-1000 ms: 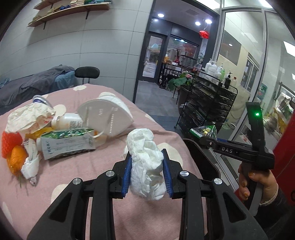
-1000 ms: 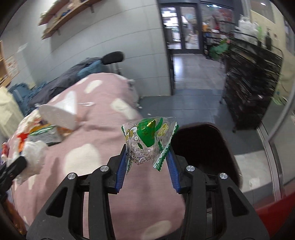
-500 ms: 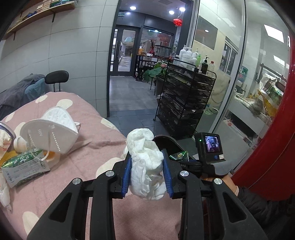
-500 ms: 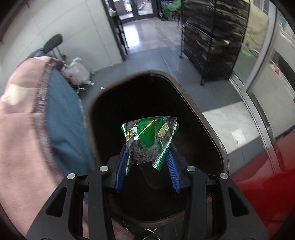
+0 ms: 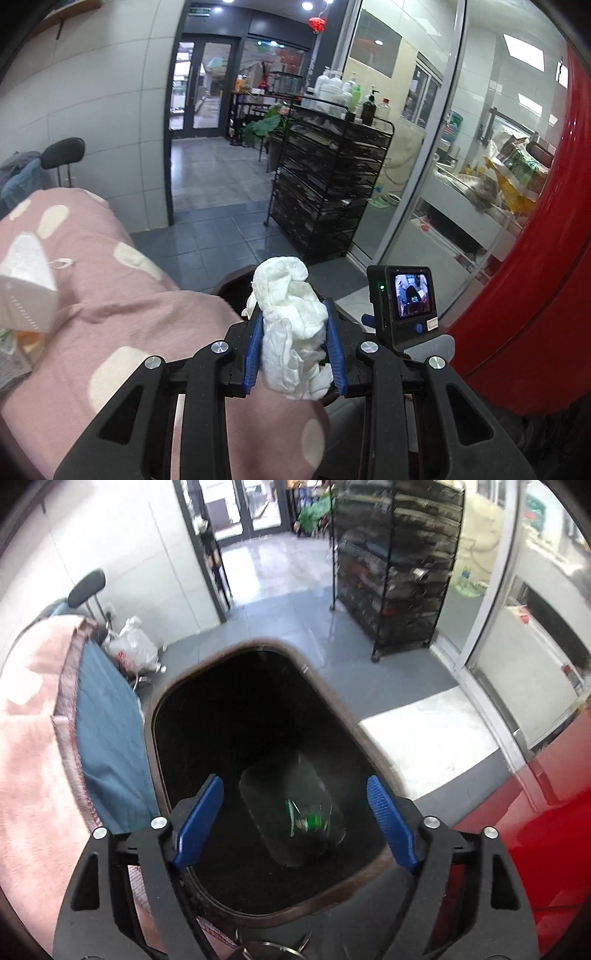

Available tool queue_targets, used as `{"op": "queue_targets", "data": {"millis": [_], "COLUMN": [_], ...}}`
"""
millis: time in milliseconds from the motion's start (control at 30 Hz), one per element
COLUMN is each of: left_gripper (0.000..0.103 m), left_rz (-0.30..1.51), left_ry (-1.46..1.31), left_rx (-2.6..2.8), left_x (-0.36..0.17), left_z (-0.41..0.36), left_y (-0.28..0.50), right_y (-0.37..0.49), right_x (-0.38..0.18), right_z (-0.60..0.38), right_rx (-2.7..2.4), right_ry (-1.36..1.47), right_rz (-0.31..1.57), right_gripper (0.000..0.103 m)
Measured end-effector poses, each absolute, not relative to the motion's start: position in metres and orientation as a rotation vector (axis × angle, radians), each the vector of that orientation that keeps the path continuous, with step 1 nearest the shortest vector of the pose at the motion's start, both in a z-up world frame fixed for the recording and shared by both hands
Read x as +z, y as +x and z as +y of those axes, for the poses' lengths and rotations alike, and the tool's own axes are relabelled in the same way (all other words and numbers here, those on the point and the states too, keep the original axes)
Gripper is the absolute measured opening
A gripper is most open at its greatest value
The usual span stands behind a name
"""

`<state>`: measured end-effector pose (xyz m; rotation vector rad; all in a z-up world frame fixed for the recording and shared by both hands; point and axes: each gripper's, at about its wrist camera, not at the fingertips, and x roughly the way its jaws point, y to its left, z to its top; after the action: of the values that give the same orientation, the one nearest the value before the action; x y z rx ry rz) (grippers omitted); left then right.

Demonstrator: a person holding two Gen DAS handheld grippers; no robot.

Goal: Collect trash
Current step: 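Carry both items to the black bin and open both tools to drop them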

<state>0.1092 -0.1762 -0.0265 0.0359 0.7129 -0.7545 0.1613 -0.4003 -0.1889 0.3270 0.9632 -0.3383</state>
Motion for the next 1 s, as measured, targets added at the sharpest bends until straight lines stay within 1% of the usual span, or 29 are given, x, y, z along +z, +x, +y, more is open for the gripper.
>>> {"op": "queue_targets", "data": {"millis": [133,267,700,800,867,900,933,1000], "left_gripper": [0.030,0.030,0.030,0.032,0.039,0.054,0.073,0.089], "left_rz": [0.757,0.791,0.898,0.912,0.925,0.927,0.923,0.896], "left_ry": [0.034,0.054,0.205,0.241,0.249,0.253,0.257,0.261], "left_rx": [-0.801,-0.818,-0.793,-0.773,-0.771,-0.769,-0.763,-0.751], "left_x": [-0.035,-0.044,-0.084,-0.091,-0.096,-0.097,-0.098,-0.096], "left_z": [-0.198,-0.221,-0.279,-0.286,-0.286,-0.285,-0.285,-0.284], "left_y": [0.115,0.122,0.150,0.153,0.155,0.154,0.154,0.152], "right_y": [0.149,0.136,0.113,0.112,0.112,0.113,0.113,0.113], "right_x": [-0.176,-0.167,-0.176,-0.177,-0.177,-0.177,-0.177,-0.177], "right_z": [-0.411,-0.427,-0.463,-0.464,-0.463,-0.463,-0.463,-0.461], "right_rx": [-0.376,-0.450,-0.522,-0.526,-0.527,-0.526,-0.525,-0.524], "right_ry": [0.330,0.325,0.469,0.466,0.457,0.455,0.455,0.452], "right_rz": [0.923,0.889,0.884,0.890,0.890,0.892,0.893,0.895], "right_gripper": [0.081,0.087,0.087,0.087,0.087,0.087,0.087,0.087]}}
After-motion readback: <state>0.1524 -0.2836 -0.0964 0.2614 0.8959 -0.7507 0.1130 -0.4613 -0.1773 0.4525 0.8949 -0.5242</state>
